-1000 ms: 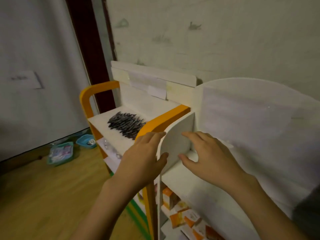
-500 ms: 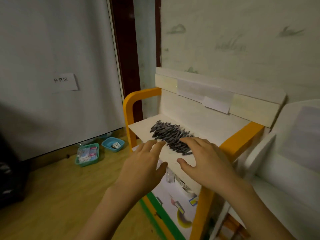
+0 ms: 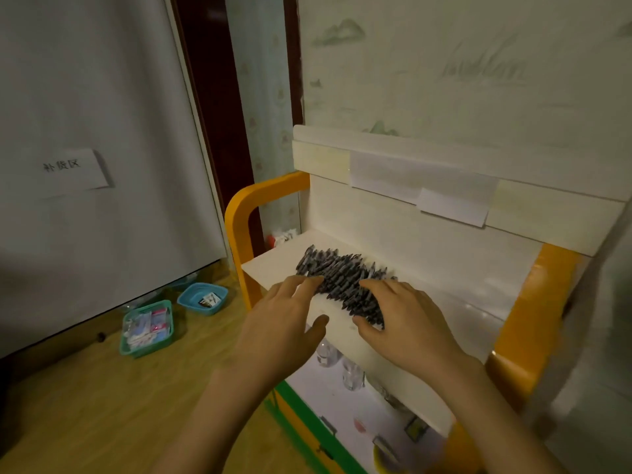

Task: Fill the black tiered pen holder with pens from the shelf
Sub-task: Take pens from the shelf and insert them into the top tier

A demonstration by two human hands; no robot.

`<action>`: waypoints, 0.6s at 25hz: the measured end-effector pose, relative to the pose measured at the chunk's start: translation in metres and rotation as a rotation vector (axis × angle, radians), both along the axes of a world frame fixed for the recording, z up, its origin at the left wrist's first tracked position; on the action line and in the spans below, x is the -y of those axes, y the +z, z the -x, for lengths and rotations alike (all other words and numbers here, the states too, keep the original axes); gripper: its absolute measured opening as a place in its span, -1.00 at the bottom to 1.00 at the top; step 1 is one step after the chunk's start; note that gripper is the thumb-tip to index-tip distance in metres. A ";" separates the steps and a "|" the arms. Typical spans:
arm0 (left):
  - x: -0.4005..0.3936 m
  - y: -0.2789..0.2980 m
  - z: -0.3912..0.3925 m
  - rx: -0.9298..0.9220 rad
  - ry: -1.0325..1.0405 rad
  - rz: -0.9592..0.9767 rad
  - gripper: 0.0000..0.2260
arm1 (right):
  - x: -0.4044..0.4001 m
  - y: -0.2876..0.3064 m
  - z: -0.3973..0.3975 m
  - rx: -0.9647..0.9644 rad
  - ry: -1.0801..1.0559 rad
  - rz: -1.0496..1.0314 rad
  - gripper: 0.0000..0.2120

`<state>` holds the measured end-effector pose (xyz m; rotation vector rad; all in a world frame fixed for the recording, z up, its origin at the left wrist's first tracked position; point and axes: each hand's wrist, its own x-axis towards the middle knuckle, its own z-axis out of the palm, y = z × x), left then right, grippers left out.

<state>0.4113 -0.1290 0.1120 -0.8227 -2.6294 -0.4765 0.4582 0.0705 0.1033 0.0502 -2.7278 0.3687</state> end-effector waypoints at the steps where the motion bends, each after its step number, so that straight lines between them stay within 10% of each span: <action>1: -0.002 -0.001 0.018 0.003 -0.013 0.011 -0.47 | -0.001 -0.006 0.015 0.005 -0.019 0.018 -0.47; 15: -0.045 -0.056 0.264 0.324 -0.088 0.065 -0.47 | -0.034 -0.056 0.199 0.157 -0.221 0.102 -0.46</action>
